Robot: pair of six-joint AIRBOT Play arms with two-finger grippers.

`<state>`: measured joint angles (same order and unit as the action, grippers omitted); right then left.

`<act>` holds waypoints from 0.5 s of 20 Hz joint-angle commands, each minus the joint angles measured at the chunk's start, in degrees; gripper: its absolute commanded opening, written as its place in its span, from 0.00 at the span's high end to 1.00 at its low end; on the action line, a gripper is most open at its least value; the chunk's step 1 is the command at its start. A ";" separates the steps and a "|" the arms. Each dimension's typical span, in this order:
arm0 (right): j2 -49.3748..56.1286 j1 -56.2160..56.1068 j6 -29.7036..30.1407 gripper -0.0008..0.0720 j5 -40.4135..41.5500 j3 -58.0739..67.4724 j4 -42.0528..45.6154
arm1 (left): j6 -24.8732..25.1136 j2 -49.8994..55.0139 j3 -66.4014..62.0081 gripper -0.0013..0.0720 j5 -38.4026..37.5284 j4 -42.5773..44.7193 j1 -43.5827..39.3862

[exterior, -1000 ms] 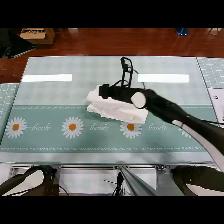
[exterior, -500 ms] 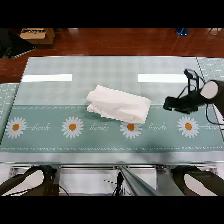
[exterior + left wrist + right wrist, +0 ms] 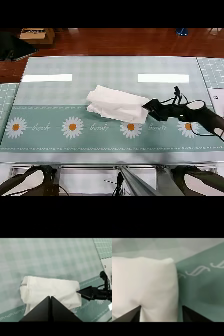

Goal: Fold the shirts.

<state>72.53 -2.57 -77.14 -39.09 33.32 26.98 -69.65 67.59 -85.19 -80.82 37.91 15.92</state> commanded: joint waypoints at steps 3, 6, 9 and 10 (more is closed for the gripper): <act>0.55 -2.82 12.11 0.94 3.63 1.11 -11.65 | 0.20 0.04 1.75 0.95 0.44 4.15 0.04; -9.25 4.57 11.13 0.94 -4.81 6.03 -2.43 | 0.20 1.20 1.75 0.95 2.89 7.58 0.04; -19.69 17.40 -4.26 0.94 -15.80 14.08 17.64 | 0.20 4.94 1.75 0.95 3.91 7.56 0.00; -22.16 22.23 -8.85 0.94 -20.39 16.79 24.13 | 0.20 6.45 1.75 0.95 4.33 7.58 0.00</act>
<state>58.06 9.47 -74.48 -48.21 43.77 33.61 -69.43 71.18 -83.46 -77.91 44.38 15.94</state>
